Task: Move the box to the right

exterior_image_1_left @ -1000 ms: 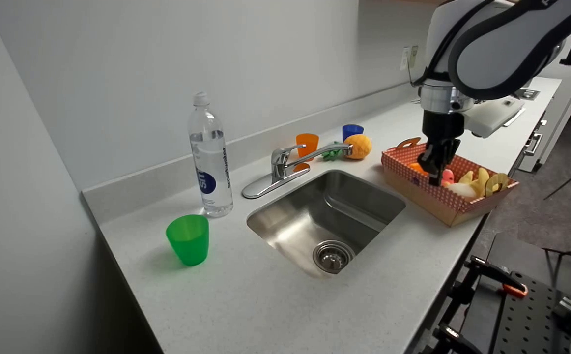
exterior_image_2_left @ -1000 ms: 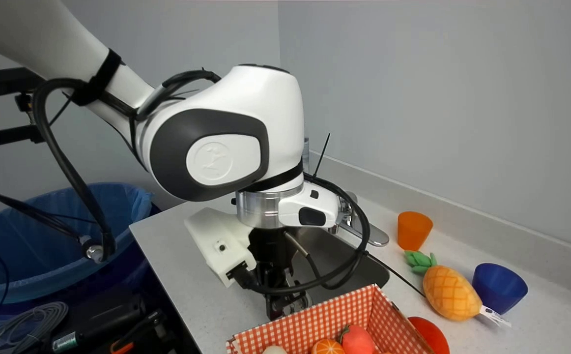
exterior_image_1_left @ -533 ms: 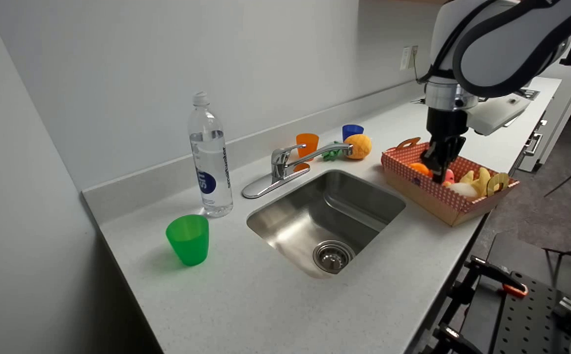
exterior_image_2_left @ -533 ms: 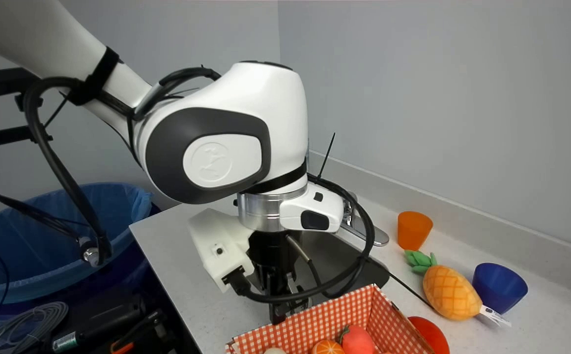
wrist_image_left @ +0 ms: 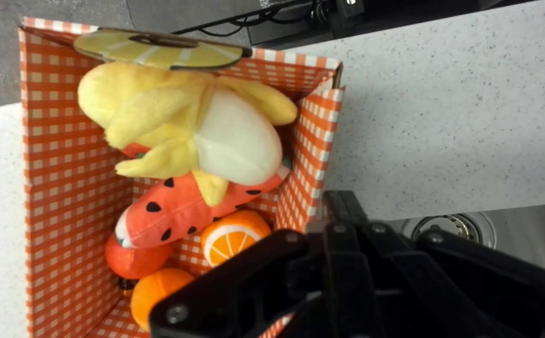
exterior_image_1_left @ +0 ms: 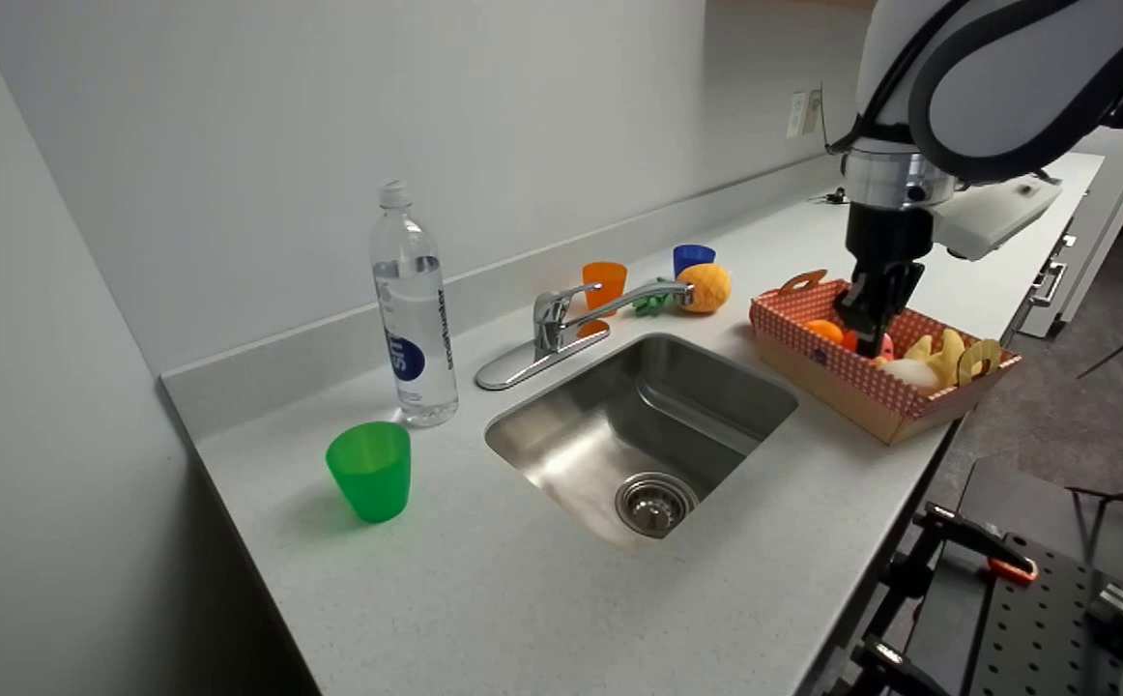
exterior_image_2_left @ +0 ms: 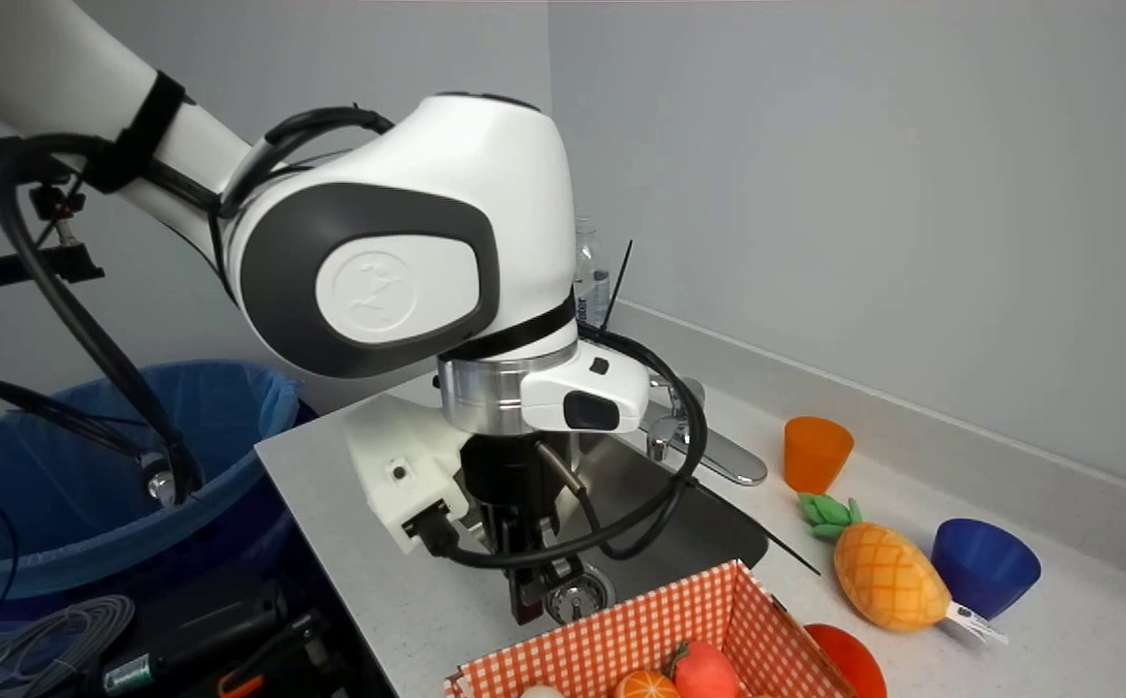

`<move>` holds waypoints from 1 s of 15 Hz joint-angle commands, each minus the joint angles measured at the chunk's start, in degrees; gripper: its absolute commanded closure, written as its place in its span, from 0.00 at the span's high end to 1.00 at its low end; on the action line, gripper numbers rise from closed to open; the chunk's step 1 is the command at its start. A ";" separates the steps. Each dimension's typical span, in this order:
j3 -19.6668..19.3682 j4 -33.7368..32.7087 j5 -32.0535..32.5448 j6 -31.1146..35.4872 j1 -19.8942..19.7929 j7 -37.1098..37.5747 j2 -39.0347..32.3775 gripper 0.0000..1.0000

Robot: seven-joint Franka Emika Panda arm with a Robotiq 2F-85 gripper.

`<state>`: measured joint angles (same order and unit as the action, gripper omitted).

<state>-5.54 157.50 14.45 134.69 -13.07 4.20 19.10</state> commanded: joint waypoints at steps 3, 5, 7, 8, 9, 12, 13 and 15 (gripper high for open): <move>1.49 -0.36 -2.22 -8.44 2.32 0.65 5.09 0.00; 1.77 -0.43 -1.92 -9.80 2.61 0.56 5.10 0.00; 1.55 -0.44 -1.67 -8.84 3.06 -0.87 4.58 0.00; 1.60 -0.43 -1.20 -7.41 3.15 -1.17 3.80 0.00; 1.58 -0.44 -1.10 -6.96 3.26 -1.44 3.17 0.00; 1.40 -0.35 0.21 -3.67 3.20 -2.37 0.42 0.00; 1.35 -0.29 0.52 -2.45 3.16 -2.48 -0.78 0.00; 1.46 -0.16 1.65 0.26 2.73 -1.77 -3.23 0.00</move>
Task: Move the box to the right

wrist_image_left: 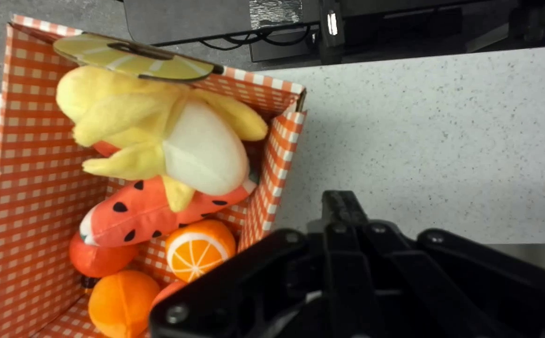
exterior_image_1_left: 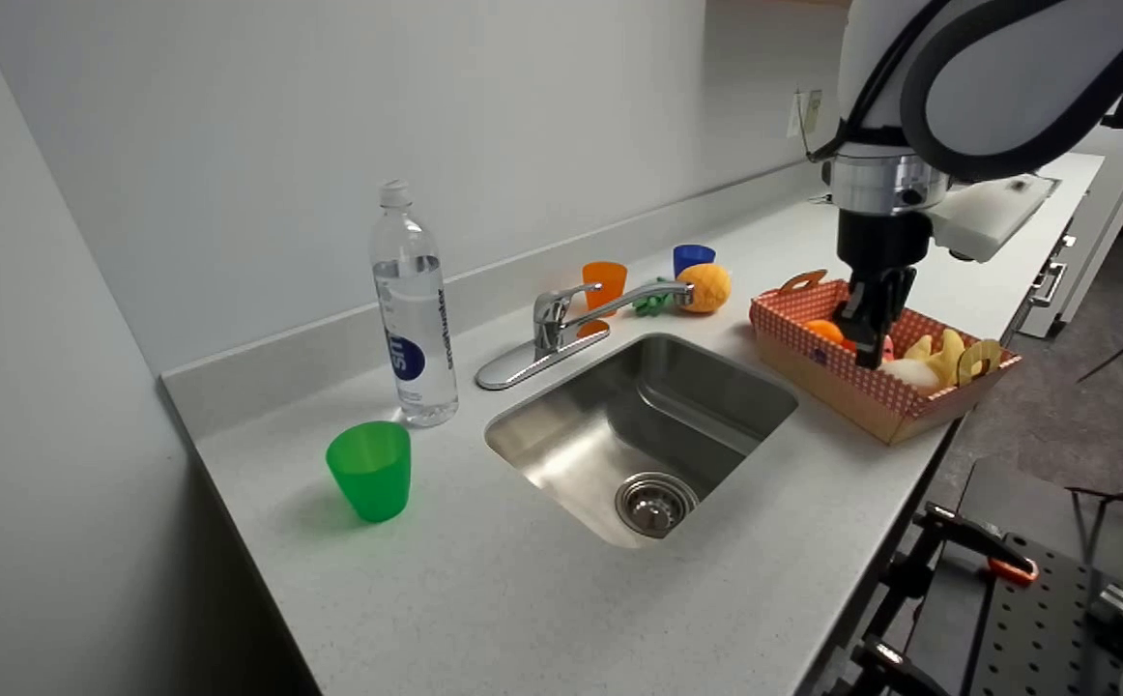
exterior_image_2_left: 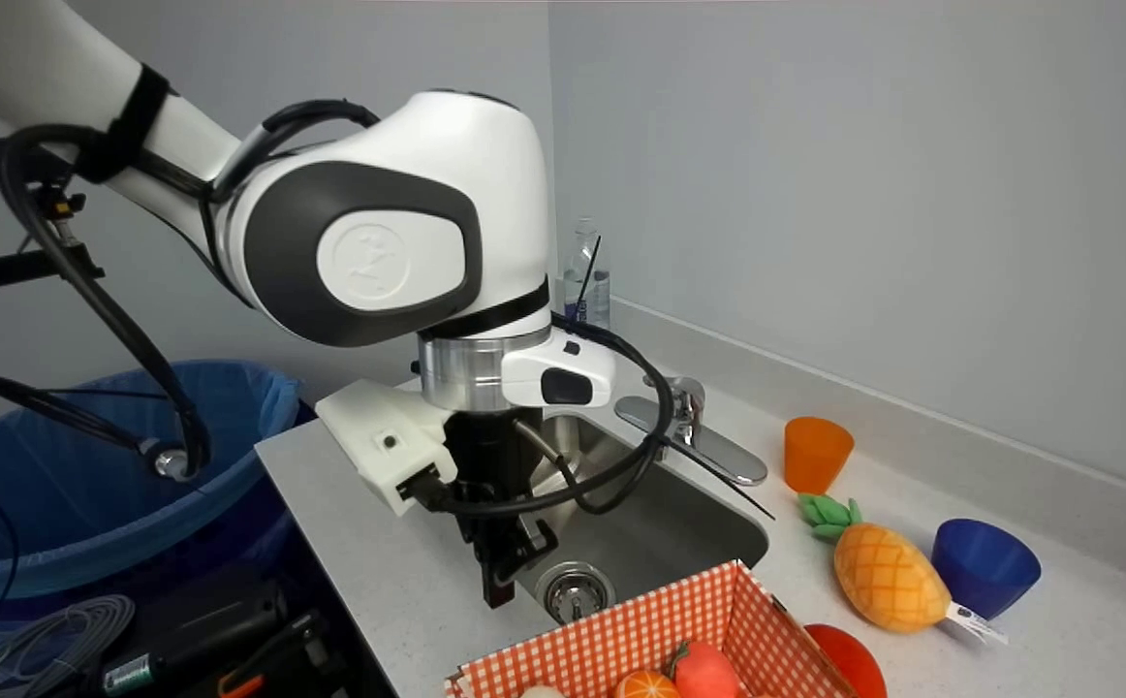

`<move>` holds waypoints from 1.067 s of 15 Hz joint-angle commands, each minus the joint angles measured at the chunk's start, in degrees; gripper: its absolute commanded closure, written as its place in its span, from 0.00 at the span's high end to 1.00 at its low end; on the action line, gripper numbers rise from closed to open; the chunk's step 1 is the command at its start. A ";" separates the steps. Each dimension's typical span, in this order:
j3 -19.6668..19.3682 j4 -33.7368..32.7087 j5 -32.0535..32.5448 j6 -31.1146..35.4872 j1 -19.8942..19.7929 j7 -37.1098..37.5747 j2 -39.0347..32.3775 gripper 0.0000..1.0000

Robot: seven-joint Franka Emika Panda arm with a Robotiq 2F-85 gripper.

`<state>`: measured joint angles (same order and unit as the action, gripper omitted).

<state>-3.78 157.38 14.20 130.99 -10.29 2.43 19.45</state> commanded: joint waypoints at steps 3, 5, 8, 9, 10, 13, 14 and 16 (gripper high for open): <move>-0.28 0.08 4.11 7.60 -0.65 1.22 -7.42 0.00; -0.50 0.14 6.53 9.59 -1.39 2.59 -9.89 0.00; -1.79 0.16 9.77 11.71 -2.60 4.47 -11.80 0.00; -2.49 0.16 10.54 12.29 -3.14 5.13 -11.99 0.00; -3.29 0.14 11.22 12.68 -3.75 5.85 -12.20 0.00; -5.39 0.02 13.93 13.96 -5.88 8.47 -12.55 0.00; -6.01 0.00 14.77 14.25 -6.57 9.26 -12.61 0.00; -7.25 0.00 16.44 14.76 -7.92 10.87 -12.67 0.00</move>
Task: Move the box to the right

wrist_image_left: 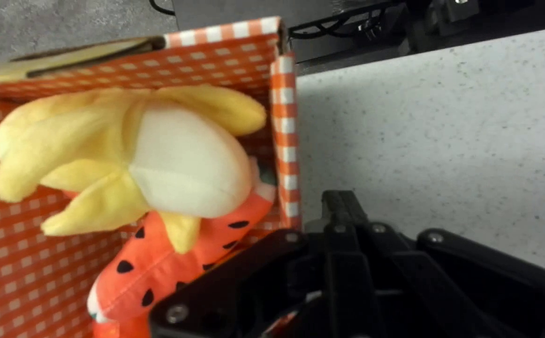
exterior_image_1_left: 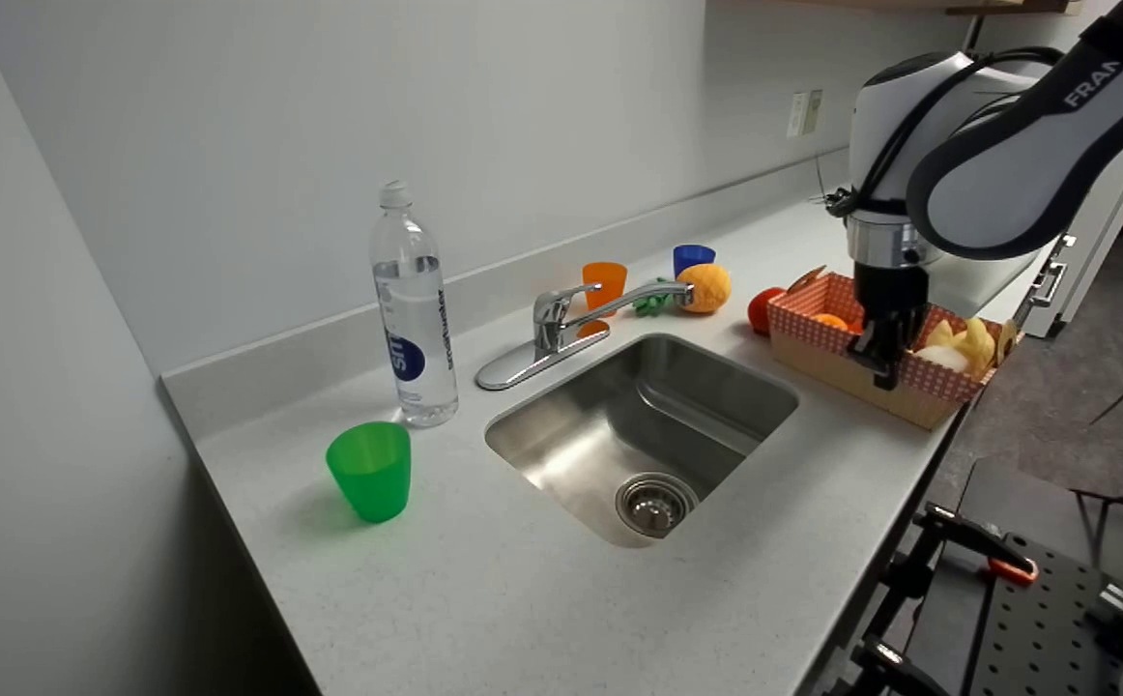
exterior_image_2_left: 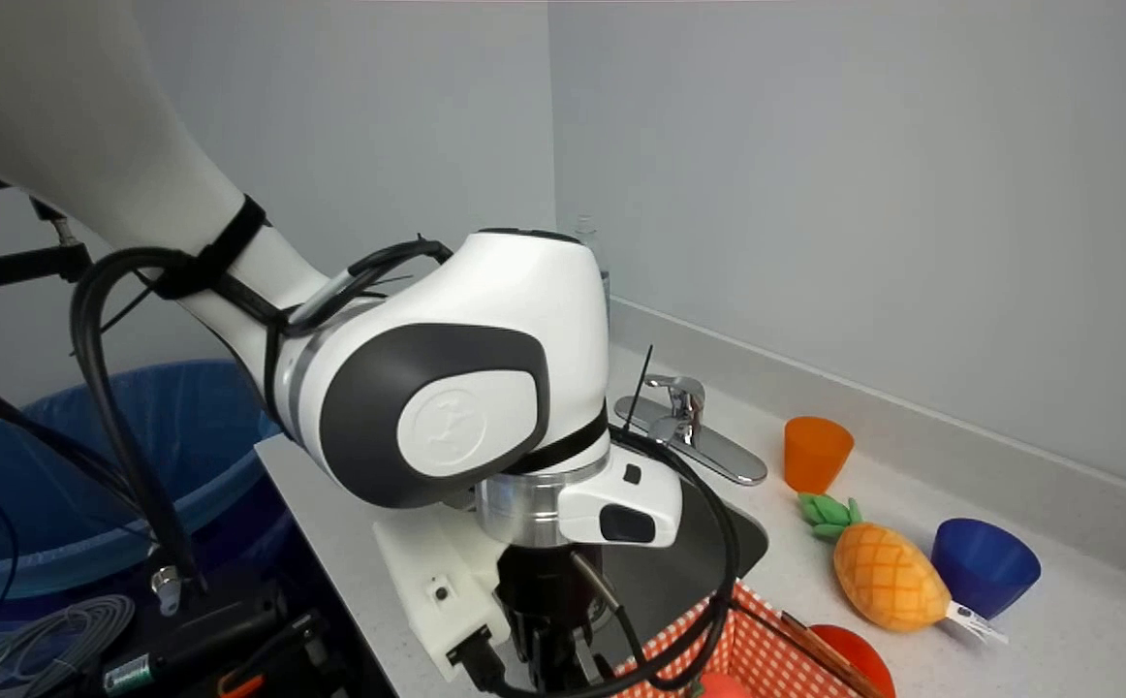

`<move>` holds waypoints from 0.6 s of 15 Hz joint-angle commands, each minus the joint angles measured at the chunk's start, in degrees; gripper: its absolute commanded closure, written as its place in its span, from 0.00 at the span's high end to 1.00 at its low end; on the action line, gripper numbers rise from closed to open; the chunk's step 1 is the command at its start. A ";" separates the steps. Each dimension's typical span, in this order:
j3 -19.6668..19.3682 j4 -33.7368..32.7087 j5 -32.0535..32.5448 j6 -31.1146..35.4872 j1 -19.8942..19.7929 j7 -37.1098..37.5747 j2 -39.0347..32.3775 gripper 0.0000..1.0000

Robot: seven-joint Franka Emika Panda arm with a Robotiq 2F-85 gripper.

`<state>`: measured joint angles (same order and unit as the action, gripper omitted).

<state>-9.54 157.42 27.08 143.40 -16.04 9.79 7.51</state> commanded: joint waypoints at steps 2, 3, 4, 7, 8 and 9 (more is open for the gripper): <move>-2.59 -0.05 5.00 2.94 -3.45 5.01 -0.84 0.00; -3.10 -0.05 5.71 3.16 -4.07 5.87 -0.89 0.00; -3.54 -0.05 6.22 3.31 -4.62 6.61 -0.89 0.00; -4.28 -0.05 6.96 3.87 -5.43 8.36 -0.76 0.00; -4.35 -0.05 6.84 3.94 -5.48 8.64 -0.70 0.00; -4.33 -0.06 6.70 3.86 -5.44 8.96 -0.61 0.00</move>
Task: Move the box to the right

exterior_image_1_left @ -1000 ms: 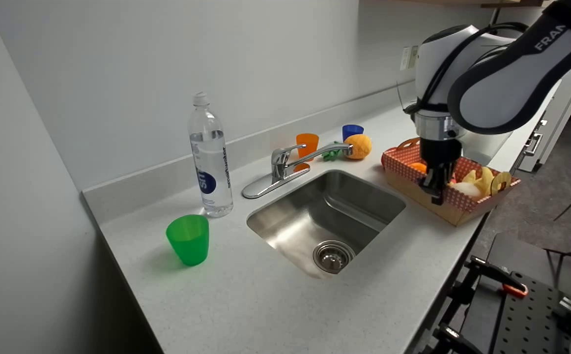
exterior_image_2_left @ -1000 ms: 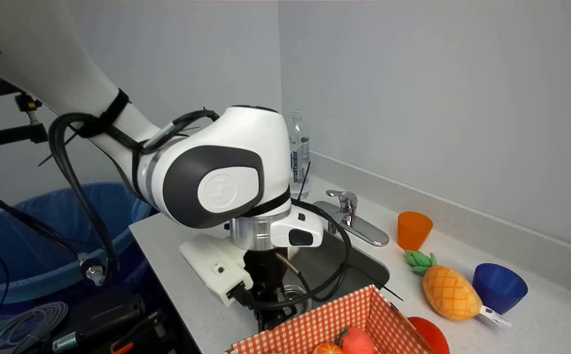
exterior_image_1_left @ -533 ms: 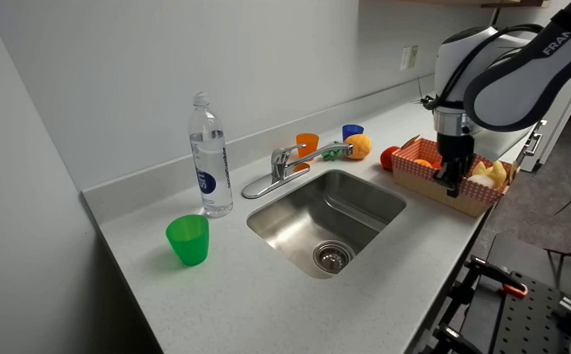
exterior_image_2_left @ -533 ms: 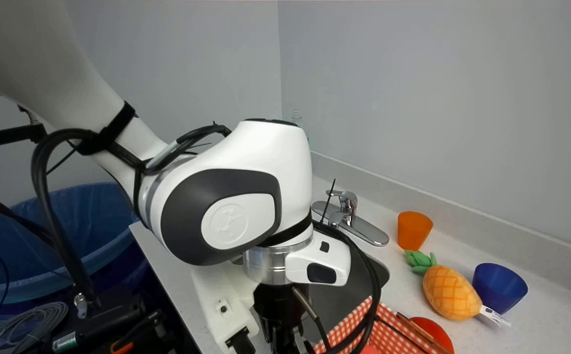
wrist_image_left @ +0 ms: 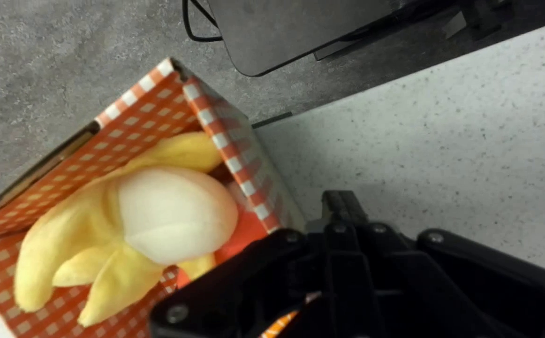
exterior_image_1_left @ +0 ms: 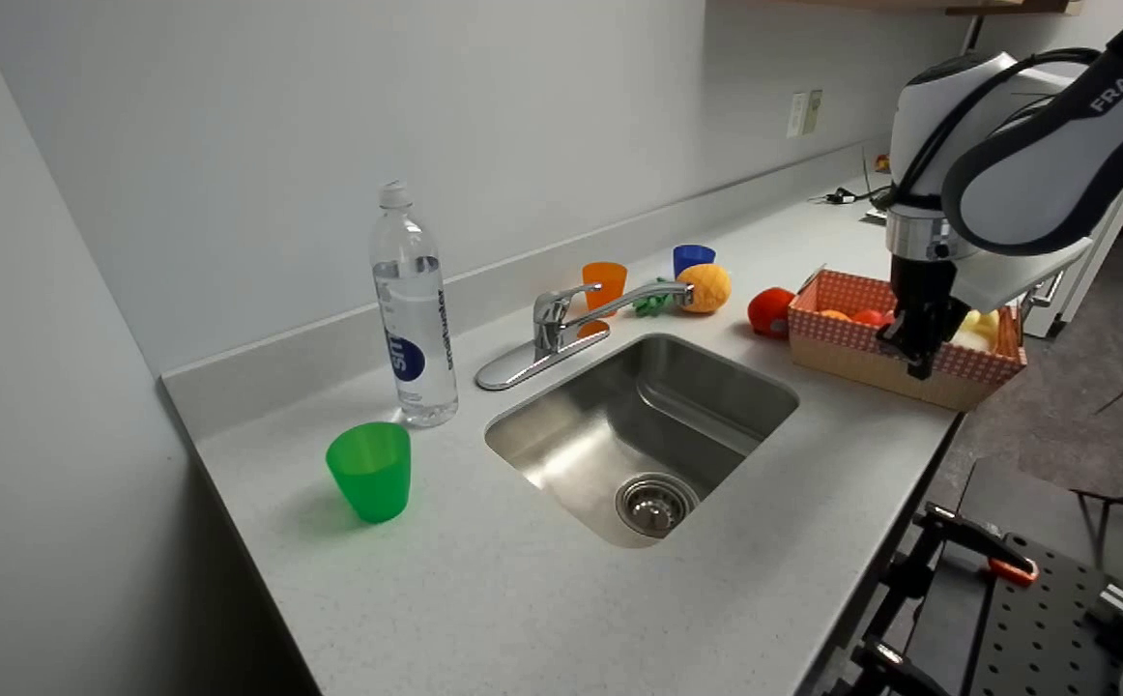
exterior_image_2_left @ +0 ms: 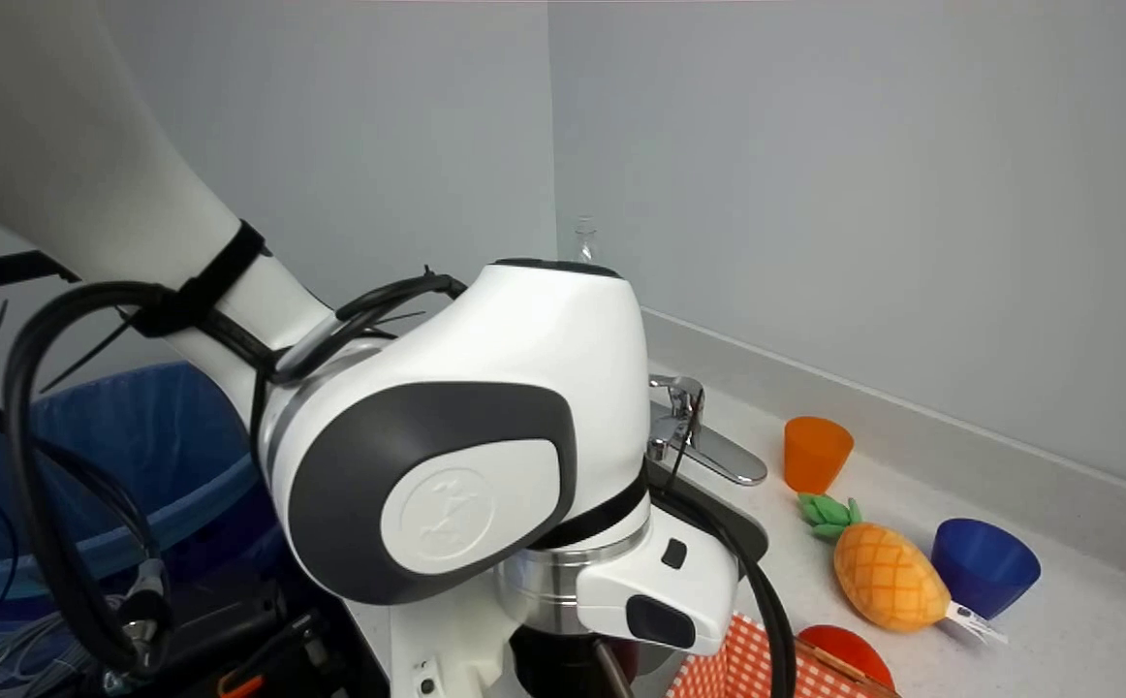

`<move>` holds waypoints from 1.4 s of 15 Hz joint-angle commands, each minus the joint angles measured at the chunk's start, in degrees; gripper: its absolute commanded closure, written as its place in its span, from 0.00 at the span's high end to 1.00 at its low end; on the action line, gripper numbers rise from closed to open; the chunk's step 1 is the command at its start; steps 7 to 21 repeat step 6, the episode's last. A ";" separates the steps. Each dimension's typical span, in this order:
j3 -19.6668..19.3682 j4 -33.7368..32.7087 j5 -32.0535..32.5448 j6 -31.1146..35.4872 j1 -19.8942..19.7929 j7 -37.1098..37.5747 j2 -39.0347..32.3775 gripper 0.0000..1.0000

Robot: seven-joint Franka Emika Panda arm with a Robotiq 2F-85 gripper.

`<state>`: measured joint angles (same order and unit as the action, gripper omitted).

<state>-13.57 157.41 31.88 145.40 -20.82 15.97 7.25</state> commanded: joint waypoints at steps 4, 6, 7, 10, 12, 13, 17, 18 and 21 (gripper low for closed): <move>-0.13 -0.07 -0.09 -0.15 0.13 0.65 0.10 0.16; -0.12 -0.08 -0.09 -0.15 0.13 0.66 0.10 0.27; -0.12 -0.08 -0.09 -0.15 0.13 0.66 0.10 0.27; -0.12 -0.08 -0.09 -0.15 0.13 0.66 0.10 0.27; -0.12 -0.08 -0.09 -0.15 0.13 0.66 0.10 0.27; -0.12 -0.08 -0.09 -0.15 0.13 0.66 0.10 0.27; -0.12 -0.08 -0.09 -0.15 0.13 0.66 0.10 0.27; -0.12 -0.08 -0.09 -0.15 0.13 0.66 0.10 0.27; -0.12 -0.08 -0.09 -0.15 0.13 0.66 0.10 0.27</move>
